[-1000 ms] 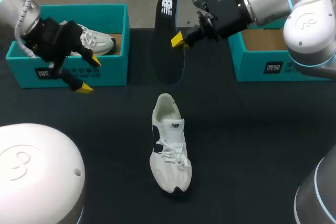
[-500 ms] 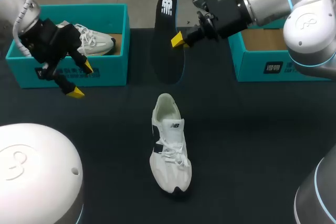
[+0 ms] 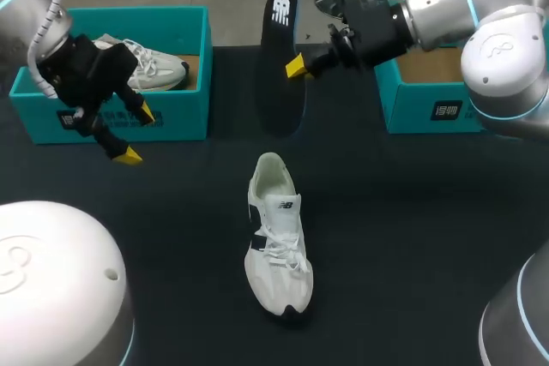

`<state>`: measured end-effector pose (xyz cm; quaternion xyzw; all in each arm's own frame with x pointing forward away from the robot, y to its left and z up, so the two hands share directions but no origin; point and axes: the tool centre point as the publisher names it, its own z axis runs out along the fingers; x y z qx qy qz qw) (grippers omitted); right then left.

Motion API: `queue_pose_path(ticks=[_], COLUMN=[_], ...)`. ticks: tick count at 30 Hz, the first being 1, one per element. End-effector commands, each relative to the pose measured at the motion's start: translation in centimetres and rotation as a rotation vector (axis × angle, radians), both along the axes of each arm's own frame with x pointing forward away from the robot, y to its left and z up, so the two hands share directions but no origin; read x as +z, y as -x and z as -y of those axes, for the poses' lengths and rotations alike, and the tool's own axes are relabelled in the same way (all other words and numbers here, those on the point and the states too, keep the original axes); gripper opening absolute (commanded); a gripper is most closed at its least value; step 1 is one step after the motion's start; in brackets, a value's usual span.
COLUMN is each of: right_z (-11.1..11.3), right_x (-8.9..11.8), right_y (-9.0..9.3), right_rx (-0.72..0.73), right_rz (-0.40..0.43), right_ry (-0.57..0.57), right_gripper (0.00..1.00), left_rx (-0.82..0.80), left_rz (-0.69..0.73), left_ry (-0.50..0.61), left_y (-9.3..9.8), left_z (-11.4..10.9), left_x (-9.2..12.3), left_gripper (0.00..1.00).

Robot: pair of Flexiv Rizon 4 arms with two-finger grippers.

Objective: Take the shoe out of the shoebox, open the shoe tongue, remove and reinsert the insole, then place the shoe into the shoebox

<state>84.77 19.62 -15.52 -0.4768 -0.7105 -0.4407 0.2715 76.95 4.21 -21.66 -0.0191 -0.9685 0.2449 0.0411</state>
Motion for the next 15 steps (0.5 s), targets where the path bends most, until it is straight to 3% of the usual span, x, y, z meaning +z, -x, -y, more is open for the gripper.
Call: queue_pose_path(ticks=[1, 10, 11, 15], right_z=[-0.5, -1.4, -1.5, -1.5], right_x=[-2.6, -6.9, -7.5, -7.8], right_y=[-0.5, 0.2, 0.4, 0.6], right_rx=[-0.024, -0.078, -0.08, -0.084], right_rz=[-0.006, -0.005, -0.038, -0.052], right_ry=[-0.018, -0.01, 0.017, 0.029], right_gripper=[0.0, 0.0, 0.0, 0.0], left_rx=[0.0, 0.0, 0.0, 0.0], left_rz=[0.001, 0.001, 0.001, 0.001], left_ry=[-0.002, -0.002, -0.002, -0.002], left_y=[0.1, 0.1, 0.1, 0.1], left_z=[-0.1, -0.1, -0.1, -0.1], left_x=[0.0, 0.0, 0.0, 0.0], left_gripper=[1.0, 1.0, 1.0, 1.0])
